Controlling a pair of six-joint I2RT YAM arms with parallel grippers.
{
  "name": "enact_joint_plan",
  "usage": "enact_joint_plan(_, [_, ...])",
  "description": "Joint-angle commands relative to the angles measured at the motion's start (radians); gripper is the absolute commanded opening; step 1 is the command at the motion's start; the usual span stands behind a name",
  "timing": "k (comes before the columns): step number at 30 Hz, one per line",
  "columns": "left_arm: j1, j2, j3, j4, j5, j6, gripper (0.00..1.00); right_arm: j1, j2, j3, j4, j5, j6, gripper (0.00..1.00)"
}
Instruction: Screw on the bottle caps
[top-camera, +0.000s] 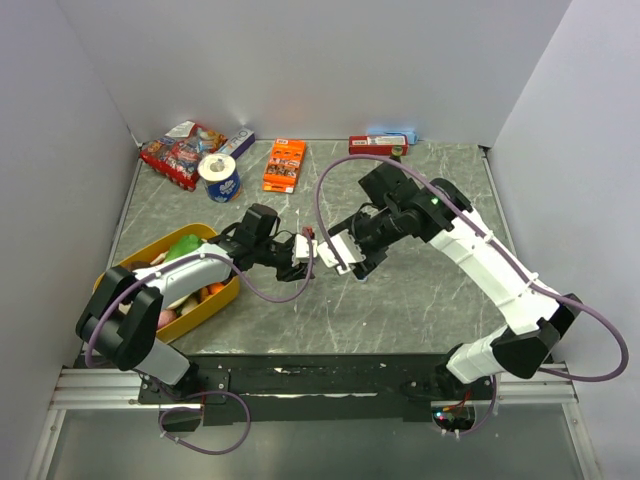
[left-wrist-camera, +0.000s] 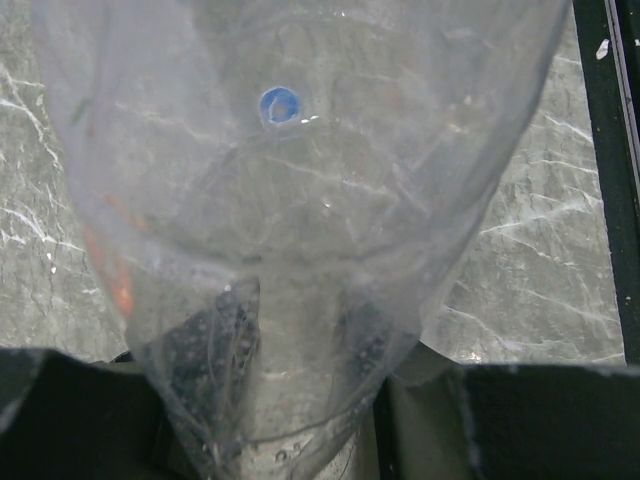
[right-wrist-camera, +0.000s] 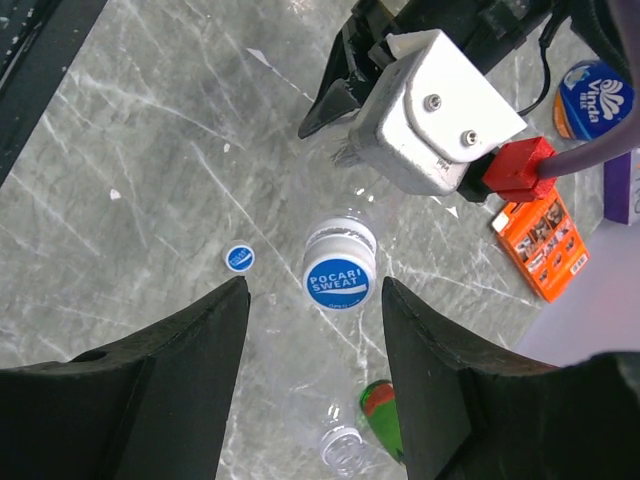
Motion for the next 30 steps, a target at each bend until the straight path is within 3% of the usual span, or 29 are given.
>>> enact_joint_plan(1, [-0.006, -0.035, 0.036, 0.008, 0.042, 0.042, 0.01, 0.019, -0.001, -0.022, 0.064, 0.019, 0.016, 0.61])
enact_joint_plan(14, [-0.004, -0.043, 0.031, 0.032, 0.043, 0.010, 0.01, 0.026, 0.032, -0.020, 0.070, 0.028, 0.011, 0.43])
enact_joint_plan(19, [-0.001, -0.069, -0.003, 0.112, 0.037, -0.054, 0.01, 0.017, 0.011, -0.083, 0.153, 0.027, 0.052, 0.29])
enact_joint_plan(22, [0.002, -0.101, -0.046, 0.240, 0.011, -0.125, 0.01, -0.003, 0.009, -0.100, 0.187, -0.005, 0.117, 0.20])
enact_joint_plan(30, [-0.004, -0.156, -0.121, 0.498, -0.090, -0.335, 0.01, -0.084, 0.124, 0.027, 0.227, -0.160, 0.535, 0.08])
